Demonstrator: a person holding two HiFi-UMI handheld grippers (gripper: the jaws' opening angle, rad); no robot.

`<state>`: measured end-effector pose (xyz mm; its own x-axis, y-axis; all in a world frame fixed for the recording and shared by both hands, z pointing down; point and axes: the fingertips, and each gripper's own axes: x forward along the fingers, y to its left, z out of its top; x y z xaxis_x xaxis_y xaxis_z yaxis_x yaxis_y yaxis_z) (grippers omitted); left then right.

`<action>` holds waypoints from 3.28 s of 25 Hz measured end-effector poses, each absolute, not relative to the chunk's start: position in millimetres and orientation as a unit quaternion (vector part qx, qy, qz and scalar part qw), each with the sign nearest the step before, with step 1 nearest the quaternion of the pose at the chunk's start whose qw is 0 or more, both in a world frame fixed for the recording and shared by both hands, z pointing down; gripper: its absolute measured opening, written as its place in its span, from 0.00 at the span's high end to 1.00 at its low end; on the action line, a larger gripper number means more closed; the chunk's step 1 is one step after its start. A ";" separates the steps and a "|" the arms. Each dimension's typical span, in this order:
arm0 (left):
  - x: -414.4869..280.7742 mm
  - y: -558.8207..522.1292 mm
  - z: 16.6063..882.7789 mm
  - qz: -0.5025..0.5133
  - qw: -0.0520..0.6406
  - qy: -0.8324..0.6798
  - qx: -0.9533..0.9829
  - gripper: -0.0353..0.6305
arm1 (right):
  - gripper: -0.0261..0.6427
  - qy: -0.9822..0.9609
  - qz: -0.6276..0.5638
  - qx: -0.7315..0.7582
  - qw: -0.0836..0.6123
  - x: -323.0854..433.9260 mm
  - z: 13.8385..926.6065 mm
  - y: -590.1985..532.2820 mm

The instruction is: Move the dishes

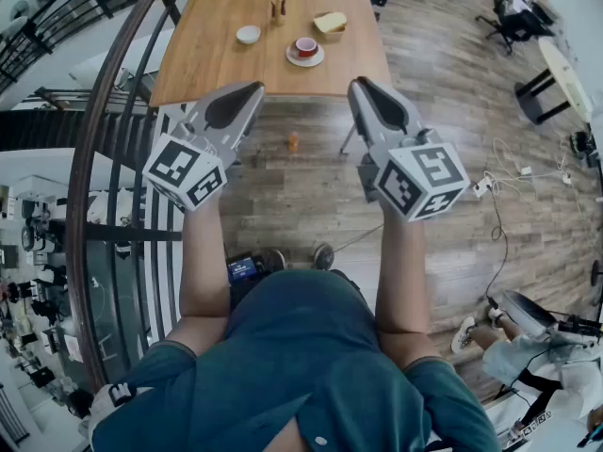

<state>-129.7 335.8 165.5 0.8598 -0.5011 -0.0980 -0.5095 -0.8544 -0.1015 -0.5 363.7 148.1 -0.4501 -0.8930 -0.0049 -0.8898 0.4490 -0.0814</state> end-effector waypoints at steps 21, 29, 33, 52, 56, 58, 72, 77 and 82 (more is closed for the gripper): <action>-146.2 261.4 201.0 0.021 0.031 0.230 -0.972 0.89 | 0.93 0.838 -0.064 -0.541 0.001 -24.9 182.8 291.9; -188.1 231.3 197.0 0.028 0.024 0.218 -0.975 0.87 | 0.89 0.830 -0.069 -0.553 -0.006 -66.3 176.5 264.5; -195.7 227.9 196.8 0.029 0.023 0.219 -0.975 0.85 | 0.83 0.826 -0.075 -0.559 0.010 -67.3 171.0 258.8; -210.5 190.9 197.5 0.010 0.037 0.282 -0.959 0.79 | 0.83 0.842 -0.086 -0.528 0.061 -34.7 162.1 191.9; -198.6 184.8 205.9 0.003 0.032 0.294 -0.955 0.79 | 0.83 0.849 -0.091 -0.517 0.061 -23.2 168.9 177.6; -193.4 174.7 209.5 0.001 0.030 0.300 -0.953 0.79 | 0.83 0.852 -0.094 -0.511 0.060 -18.5 172.3 164.4; -165.2 114.9 218.2 -0.013 0.020 0.345 -0.938 0.79 | 0.83 0.873 -0.115 -0.470 0.062 9.0 183.7 83.1; -149.3 98.9 221.0 -0.020 0.028 0.363 -0.931 0.79 | 0.83 0.882 -0.117 -0.452 0.066 26.3 188.0 57.8; -129.9 80.7 219.6 -0.027 0.026 0.387 -0.921 0.78 | 0.83 0.892 -0.122 -0.430 0.070 43.8 187.1 31.9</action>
<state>-129.9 80.7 219.6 0.6993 -0.7143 0.0291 -0.7114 -0.6993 -0.0691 43.8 31.9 187.1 -0.6202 -0.7842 -0.0209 -0.7499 0.6004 -0.2777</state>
